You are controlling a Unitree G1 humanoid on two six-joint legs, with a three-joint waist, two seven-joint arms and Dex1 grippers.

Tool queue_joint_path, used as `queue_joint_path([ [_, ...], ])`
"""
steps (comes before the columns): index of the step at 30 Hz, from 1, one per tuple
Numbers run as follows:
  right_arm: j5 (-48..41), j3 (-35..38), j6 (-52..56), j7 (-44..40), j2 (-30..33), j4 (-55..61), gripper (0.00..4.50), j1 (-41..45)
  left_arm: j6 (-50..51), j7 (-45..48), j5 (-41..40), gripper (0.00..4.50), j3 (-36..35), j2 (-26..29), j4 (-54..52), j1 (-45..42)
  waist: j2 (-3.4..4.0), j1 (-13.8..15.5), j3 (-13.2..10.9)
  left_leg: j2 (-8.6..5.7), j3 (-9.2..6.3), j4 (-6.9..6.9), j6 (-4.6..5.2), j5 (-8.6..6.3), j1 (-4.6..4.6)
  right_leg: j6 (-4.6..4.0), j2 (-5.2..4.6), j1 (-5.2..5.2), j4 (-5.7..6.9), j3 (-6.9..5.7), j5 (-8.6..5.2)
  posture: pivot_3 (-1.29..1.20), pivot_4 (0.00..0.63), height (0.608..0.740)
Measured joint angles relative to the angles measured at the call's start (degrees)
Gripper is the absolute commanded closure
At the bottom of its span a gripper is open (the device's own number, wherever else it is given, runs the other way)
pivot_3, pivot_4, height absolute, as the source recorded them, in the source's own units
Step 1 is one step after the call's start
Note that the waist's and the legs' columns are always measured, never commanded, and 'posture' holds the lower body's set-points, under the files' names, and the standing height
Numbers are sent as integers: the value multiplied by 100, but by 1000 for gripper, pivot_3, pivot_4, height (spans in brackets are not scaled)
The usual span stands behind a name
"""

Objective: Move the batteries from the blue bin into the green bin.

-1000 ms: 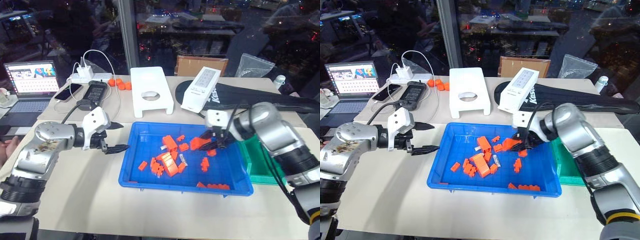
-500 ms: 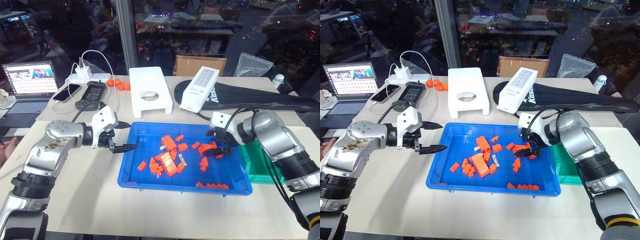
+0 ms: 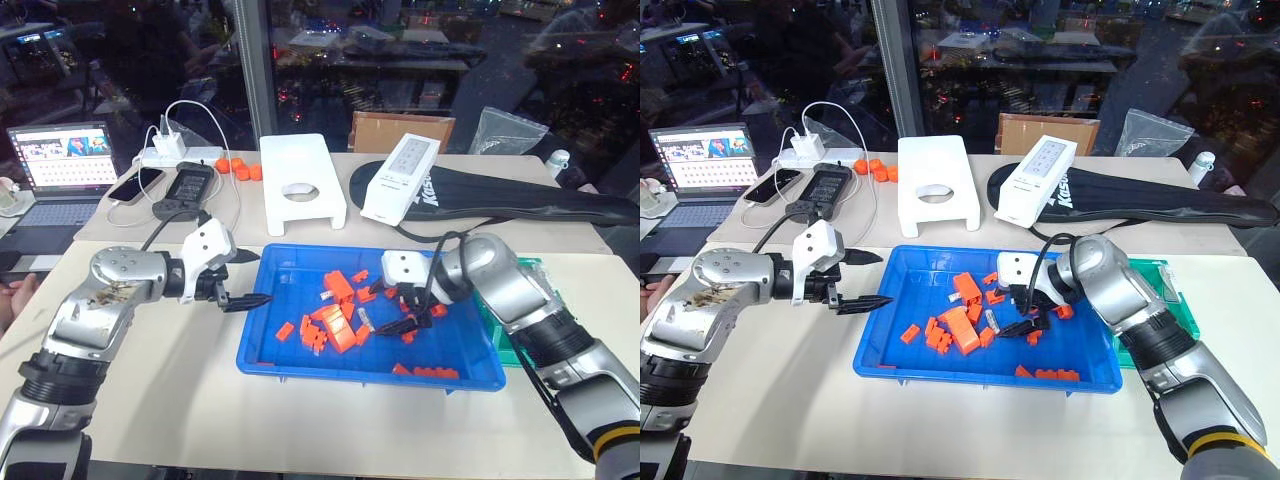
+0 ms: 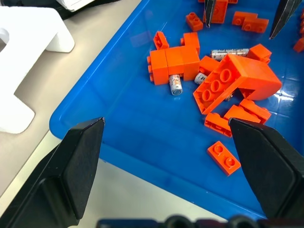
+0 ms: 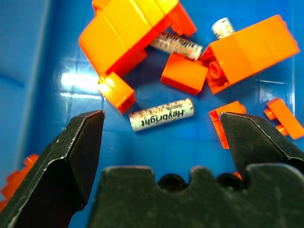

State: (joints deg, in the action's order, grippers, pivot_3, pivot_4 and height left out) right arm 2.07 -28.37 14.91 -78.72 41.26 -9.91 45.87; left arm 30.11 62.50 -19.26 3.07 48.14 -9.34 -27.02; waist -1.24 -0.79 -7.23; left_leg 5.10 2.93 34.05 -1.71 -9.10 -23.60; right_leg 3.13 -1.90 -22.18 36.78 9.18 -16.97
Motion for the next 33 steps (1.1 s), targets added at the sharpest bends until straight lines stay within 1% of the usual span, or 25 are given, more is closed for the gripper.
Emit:
queue_joint_path([
  [4,245,-127,-643,-65,-232,-535,27,81,36,-35,-27,0,-73,60,-124,112,0,-4,0,0,0,-1,0,0,2,-1,1,1,1,0,0,0,150,722],
  [9,300,-192,-955,-123,-603,-923,27,161,196,-34,-226,0,-257,111,-404,282,0,-16,0,1,-1,-3,0,0,6,-3,1,2,6,0,1,0,150,722],
  [12,339,-192,-1057,-136,-754,-1096,27,299,331,106,-534,0,-419,147,-623,401,0,-16,0,1,-1,-3,0,0,7,-4,1,2,7,0,1,0,150,722],
  [14,338,-189,-1078,-178,-798,-1168,525,311,404,170,-676,0,-482,229,-727,459,0,-3,0,0,-1,-3,0,0,8,-4,0,5,6,0,0,0,150,722],
  [15,338,-189,-1075,-207,-823,-1211,670,311,468,208,-781,0,-521,254,-774,484,0,1,0,0,0,-2,0,0,7,-4,0,5,6,-1,0,0,150,722],
  [16,338,-189,-1070,-243,-832,-1212,975,307,538,263,-883,0,-549,289,-817,505,0,0,0,0,0,-2,0,0,7,-4,0,4,6,0,0,0,150,722],
  [18,337,-188,-1053,-269,-831,-1212,1653,307,621,339,-1034,0,-576,337,-894,512,0,0,0,0,0,-2,0,0,8,-4,0,5,6,-1,0,0,150,722],
  [20,336,-182,-1036,-297,-827,-1203,2424,302,667,383,-1143,0,-589,360,-953,511,0,-6,0,0,0,-3,0,0,8,-5,0,4,7,-1,-1,0,150,722],
  [22,335,-161,-984,-328,-802,-1185,2991,279,698,434,-1207,0,-589,377,-973,510,1,-7,0,1,0,-3,0,0,8,-6,0,4,7,-1,-1,0,150,722],
  [24,320,-95,-819,-366,-705,-1062,3814,197,734,532,-1247,0,-579,417,-978,503,1,-2,0,0,-1,-3,0,0,8,-6,0,4,7,-1,-1,0,150,722],
  [25,304,-28,-731,-383,-669,-984,4055,162,734,571,-1248,0,-573,423,-976,492,1,-1,0,0,0,-2,0,0,7,-6,0,4,6,-1,-1,0,150,722],
  [26,240,28,-619,-402,-596,-845,4459,118,733,598,-1249,0,-548,422,-968,463,1,2,0,0,0,-2,0,0,8,-6,0,4,6,-1,-1,0,150,722],
  [33,-63,459,98,-473,-240,-21,4459,31,658,780,-1231,0,-260,283,-704,117,0,0,0,0,-1,-2,0,0,8,-6,1,4,6,-1,-2,0,150,722],
])
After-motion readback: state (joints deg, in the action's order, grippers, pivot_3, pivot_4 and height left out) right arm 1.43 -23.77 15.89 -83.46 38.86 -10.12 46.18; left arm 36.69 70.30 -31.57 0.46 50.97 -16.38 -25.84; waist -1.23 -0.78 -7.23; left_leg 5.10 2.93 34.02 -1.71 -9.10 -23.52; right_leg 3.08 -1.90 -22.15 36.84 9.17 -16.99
